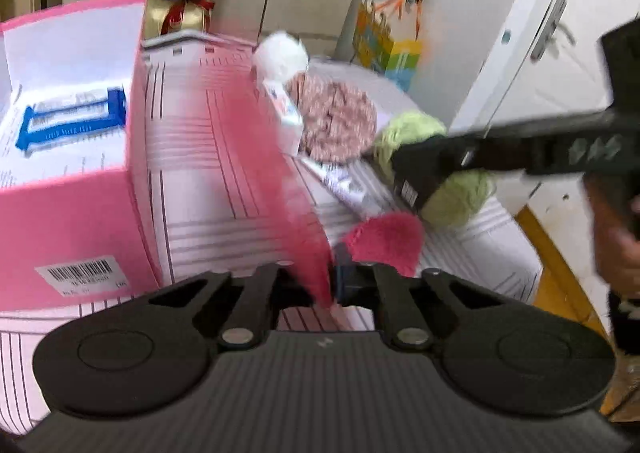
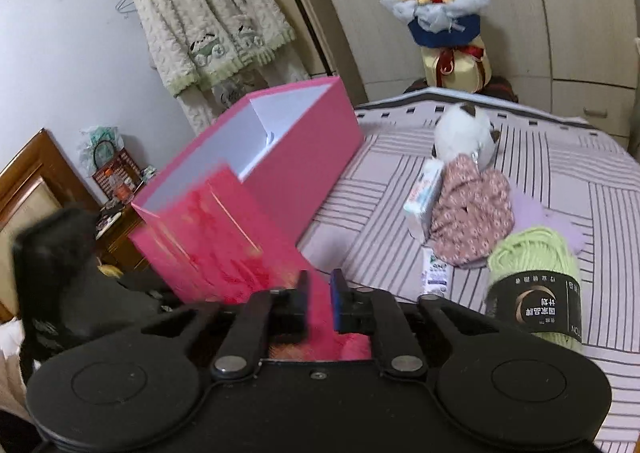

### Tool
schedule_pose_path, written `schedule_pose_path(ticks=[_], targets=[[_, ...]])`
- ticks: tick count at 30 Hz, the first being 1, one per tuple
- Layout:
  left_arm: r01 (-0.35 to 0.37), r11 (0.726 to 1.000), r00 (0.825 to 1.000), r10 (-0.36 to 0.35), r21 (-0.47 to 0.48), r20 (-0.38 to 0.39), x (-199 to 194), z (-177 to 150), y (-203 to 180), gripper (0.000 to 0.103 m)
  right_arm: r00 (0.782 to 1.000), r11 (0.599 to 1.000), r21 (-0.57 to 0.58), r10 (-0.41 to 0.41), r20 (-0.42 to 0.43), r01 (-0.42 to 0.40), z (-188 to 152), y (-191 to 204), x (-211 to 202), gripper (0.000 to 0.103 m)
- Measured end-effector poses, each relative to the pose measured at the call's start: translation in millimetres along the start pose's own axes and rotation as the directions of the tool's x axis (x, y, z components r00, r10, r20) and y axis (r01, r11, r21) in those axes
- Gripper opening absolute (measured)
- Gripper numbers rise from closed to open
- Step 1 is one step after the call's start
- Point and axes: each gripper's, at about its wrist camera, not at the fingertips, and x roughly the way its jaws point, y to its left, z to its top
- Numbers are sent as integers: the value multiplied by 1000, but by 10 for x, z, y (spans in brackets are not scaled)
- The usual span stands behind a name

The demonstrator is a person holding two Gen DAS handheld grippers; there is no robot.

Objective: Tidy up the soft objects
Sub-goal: 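Grasp the red envelope edge with the left gripper and lift it, then carry the red envelope upright over the pink box with the left gripper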

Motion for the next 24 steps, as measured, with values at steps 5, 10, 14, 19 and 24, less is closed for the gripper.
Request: schedule_pose_path(ticks=[5,10,14,19,24], targets=[[21,999,999,-20,-30,25,-86,58,58,3,1000,996,-89,21,-6,-21,-94,-40,76,67],[41,998,999,-41,-39,-2,-114,91,103,3,996,968,-234,93,-16,-94,-213,92,64,95],[87,993,995,-90,-74,-39,-139,119,173,3,994,921,-376,113,-5,-106,-331,275,72,101],[96,992,993,-100,-77,-56,-162,128,154,3,994,841,-530,107,-34,-109,-429,499,254,101],[106,992,992,-111,-75,-61,-251,137,126,3,998,820,-570,68,9,-51,-437,587,371,102]])
